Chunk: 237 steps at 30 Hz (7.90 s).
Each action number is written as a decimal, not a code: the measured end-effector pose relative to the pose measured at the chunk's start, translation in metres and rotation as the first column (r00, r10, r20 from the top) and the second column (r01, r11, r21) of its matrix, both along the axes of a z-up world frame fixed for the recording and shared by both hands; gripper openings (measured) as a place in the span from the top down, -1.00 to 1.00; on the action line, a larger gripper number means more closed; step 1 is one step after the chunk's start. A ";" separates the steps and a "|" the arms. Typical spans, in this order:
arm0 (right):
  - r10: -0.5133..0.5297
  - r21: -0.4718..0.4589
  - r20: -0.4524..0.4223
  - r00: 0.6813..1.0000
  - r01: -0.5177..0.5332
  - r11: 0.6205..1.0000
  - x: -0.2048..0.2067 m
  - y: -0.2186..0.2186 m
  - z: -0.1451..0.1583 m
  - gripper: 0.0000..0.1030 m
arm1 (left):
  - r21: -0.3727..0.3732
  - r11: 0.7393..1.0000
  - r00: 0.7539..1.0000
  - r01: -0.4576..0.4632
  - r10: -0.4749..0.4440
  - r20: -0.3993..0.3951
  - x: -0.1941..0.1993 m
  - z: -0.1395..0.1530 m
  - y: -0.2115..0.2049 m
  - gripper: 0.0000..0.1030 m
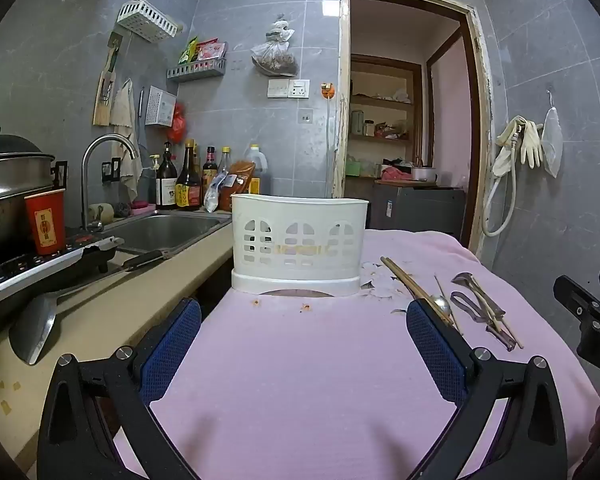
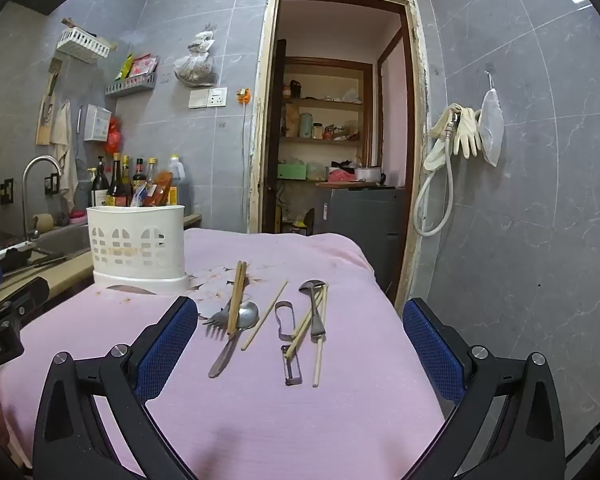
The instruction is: Organize utensils
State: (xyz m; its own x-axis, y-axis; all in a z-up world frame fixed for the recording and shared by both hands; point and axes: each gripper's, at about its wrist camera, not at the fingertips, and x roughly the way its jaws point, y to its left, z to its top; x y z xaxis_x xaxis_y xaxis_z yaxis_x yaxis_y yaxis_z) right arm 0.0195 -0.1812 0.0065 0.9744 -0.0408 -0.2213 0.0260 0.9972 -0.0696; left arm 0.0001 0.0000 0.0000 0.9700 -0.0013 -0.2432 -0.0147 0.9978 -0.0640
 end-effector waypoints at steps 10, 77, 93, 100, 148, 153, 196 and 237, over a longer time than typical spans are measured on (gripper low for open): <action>0.002 0.003 0.001 1.000 -0.002 1.000 -0.001 0.000 0.001 -1.00 | -0.003 1.000 1.000 0.006 -0.006 -0.004 0.004 -0.007 0.004 -0.96; -0.005 0.011 -0.016 1.000 0.005 1.000 0.000 0.000 -0.005 -1.00 | -0.021 1.000 1.000 0.011 -0.011 -0.029 0.002 -0.004 0.003 -0.96; -0.005 0.011 -0.020 1.000 0.006 1.000 0.000 -0.001 -0.005 -1.00 | -0.021 1.000 0.999 0.011 -0.012 -0.032 0.002 -0.004 0.002 -0.96; -0.026 0.013 -0.025 0.999 0.026 1.000 0.002 -0.006 -0.005 -1.00 | -0.020 0.999 0.999 0.025 -0.025 -0.036 0.005 0.000 0.001 -0.96; 0.239 0.201 -0.503 0.830 -0.157 0.967 0.207 -0.093 -0.026 0.27 | -0.097 0.888 0.756 0.449 -0.436 -0.489 0.258 -0.008 -0.087 0.43; 0.243 0.215 -0.535 0.809 -0.148 0.965 0.212 -0.095 -0.037 0.51 | -0.160 0.880 0.711 0.448 -0.459 -0.533 0.282 -0.020 -0.085 0.62; 0.252 0.195 -0.587 0.769 -0.168 0.966 0.212 -0.091 -0.041 0.92 | -0.398 0.831 0.569 0.388 -0.556 -0.606 0.303 -0.034 -0.081 1.00; 0.202 0.040 -0.679 0.705 -0.240 0.970 0.196 -0.070 -0.047 0.89 | -0.345 0.810 0.452 0.474 -0.561 -0.693 0.292 -0.037 -0.081 0.91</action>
State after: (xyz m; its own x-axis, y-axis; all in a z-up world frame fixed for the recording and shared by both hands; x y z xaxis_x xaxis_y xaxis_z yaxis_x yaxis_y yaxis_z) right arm 0.2152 -0.2516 -0.0404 0.5495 0.1279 -0.8256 -0.2671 0.9632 -0.0286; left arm 0.2919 -0.0808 -0.0373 0.2546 -0.5031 -0.8259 0.4184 0.8272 -0.3750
